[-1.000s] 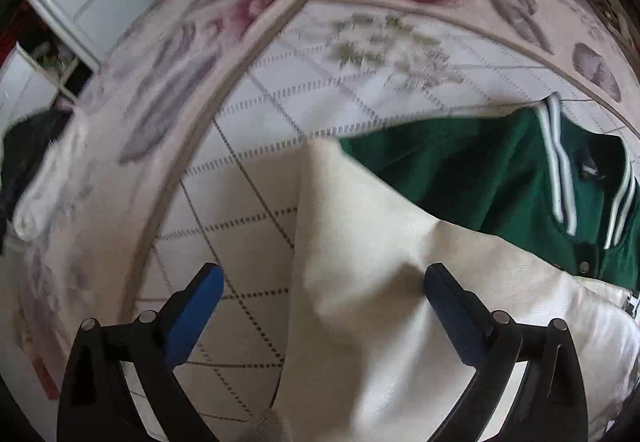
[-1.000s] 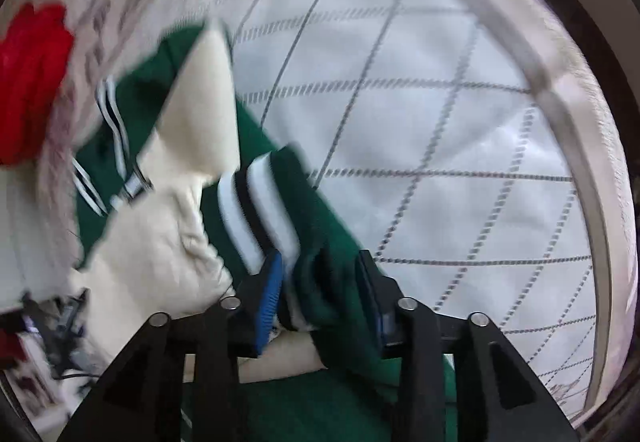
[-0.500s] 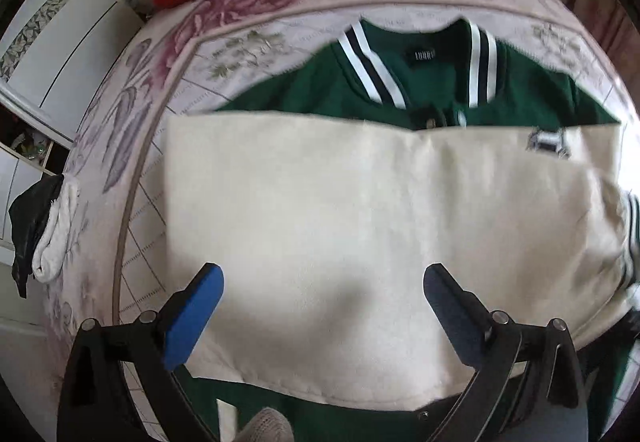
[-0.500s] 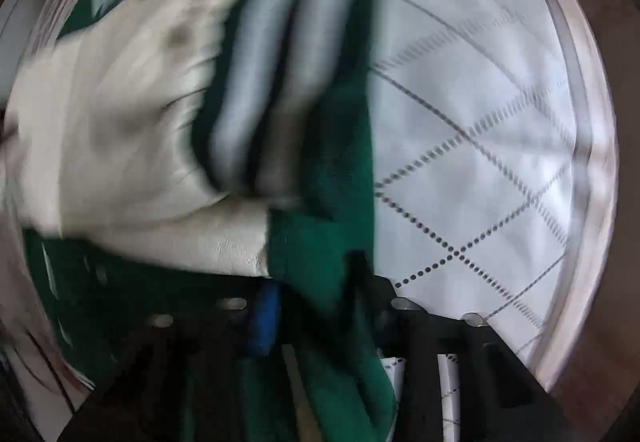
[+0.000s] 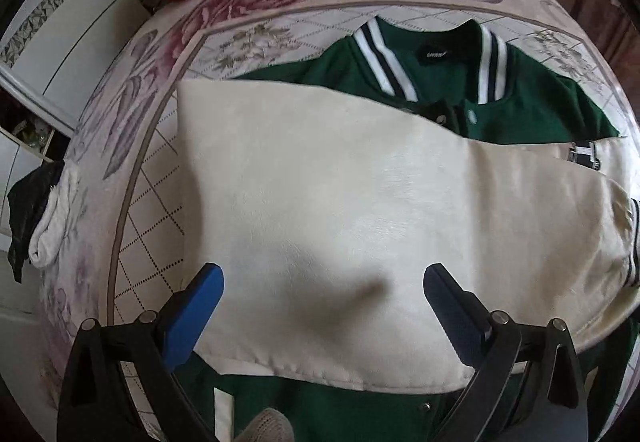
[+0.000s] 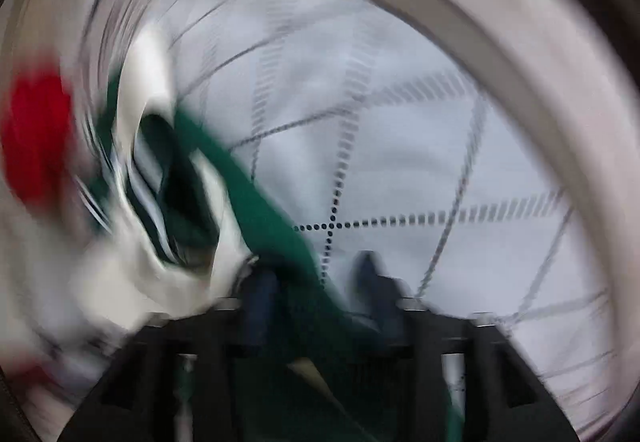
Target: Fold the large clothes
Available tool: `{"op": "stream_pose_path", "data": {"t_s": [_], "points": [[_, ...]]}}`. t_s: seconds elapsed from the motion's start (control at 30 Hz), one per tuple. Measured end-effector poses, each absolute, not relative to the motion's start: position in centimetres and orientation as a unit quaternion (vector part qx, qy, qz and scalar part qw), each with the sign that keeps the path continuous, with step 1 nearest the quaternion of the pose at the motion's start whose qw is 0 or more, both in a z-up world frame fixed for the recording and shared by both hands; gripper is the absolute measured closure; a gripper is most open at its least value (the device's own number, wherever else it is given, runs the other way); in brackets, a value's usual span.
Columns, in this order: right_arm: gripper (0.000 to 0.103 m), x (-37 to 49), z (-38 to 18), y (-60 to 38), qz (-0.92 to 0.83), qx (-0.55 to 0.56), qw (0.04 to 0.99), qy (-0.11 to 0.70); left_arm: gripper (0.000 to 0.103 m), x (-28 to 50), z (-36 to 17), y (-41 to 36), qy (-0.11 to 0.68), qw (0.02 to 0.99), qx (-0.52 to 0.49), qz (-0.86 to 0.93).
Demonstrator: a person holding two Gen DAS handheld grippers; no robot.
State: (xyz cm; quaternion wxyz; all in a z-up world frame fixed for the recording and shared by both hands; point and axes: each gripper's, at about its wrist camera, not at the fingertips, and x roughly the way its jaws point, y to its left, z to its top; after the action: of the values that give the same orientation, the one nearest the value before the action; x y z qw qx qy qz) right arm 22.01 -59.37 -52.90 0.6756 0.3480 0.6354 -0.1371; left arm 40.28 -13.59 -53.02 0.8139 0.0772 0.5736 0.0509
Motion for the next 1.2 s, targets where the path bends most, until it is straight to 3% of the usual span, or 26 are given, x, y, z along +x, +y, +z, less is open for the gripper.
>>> {"op": "stream_pose_path", "data": {"t_s": [0.03, 0.1, 0.13, 0.17, 0.23, 0.3, 0.37, 0.43, 0.6, 0.8, 1.0, 1.1, 1.17, 1.2], "points": [[0.038, 23.0, -52.2, -57.8, -0.131, 0.271, 0.697, 0.651, 0.001, 40.2, -53.0, -13.6, 0.573, 0.814, 0.079, 0.050], [0.038, 24.7, -52.1, -55.3, -0.103, 0.168, 0.713, 0.673, 0.001, 39.8, -53.2, -14.1, 0.571, 0.815, 0.087, 0.050], [0.052, 25.1, -52.0, -54.9, -0.108, 0.135, 0.722, 0.670, 0.001, 39.8, -53.4, -14.0, 0.573, 0.813, 0.089, 0.051], [0.064, 25.2, -52.1, -55.6, -0.139, 0.132, 0.726, 0.661, 0.001, 39.8, -53.7, -14.0, 0.577, 0.810, 0.088, 0.051], [0.066, 24.3, -52.7, -58.3, -0.174, 0.264, 0.697, 0.643, 0.001, 39.5, -53.7, -13.4, 0.582, 0.808, 0.077, 0.052], [0.067, 24.1, -51.4, -58.6, -0.191, 0.294, 0.687, 0.637, 0.001, 39.0, -53.2, -12.6, 0.583, 0.808, 0.067, 0.054], [0.052, 22.7, -49.8, -58.7, -0.200, 0.290, 0.679, 0.644, 0.001, 38.1, -52.2, -11.8, 0.579, 0.811, 0.056, 0.055], [0.046, 19.6, -47.1, -57.6, -0.227, 0.251, 0.680, 0.650, 0.001, 36.2, -51.3, -10.6, 0.577, 0.813, 0.048, 0.057], [0.046, 13.9, -45.2, -48.5, -0.151, 0.225, 0.677, 0.684, 0.001, 29.9, -52.8, -7.3, 0.604, 0.789, 0.074, 0.079], [0.045, 10.3, -50.8, -37.4, -0.095, 0.151, 0.647, 0.741, 0.000, 25.3, -61.7, -4.5, 0.690, 0.714, 0.094, 0.067], [0.045, 9.7, -45.5, -33.3, -0.075, 0.192, 0.648, 0.734, 0.000, 24.4, -59.4, -3.3, 0.667, 0.739, 0.084, 0.048], [0.034, 8.2, -45.1, -28.2, -0.031, 0.142, 0.632, 0.761, 0.000, 23.1, -59.8, -3.3, 0.671, 0.734, 0.097, 0.038], [0.036, 7.1, -47.3, -25.1, -0.030, 0.105, 0.599, 0.793, 0.000, 22.2, -60.7, -3.2, 0.679, 0.727, 0.098, 0.033], [0.042, 6.2, -48.2, -24.5, -0.049, 0.096, 0.590, 0.800, 0.000, 21.8, -61.2, -3.1, 0.683, 0.724, 0.096, 0.030]]}}
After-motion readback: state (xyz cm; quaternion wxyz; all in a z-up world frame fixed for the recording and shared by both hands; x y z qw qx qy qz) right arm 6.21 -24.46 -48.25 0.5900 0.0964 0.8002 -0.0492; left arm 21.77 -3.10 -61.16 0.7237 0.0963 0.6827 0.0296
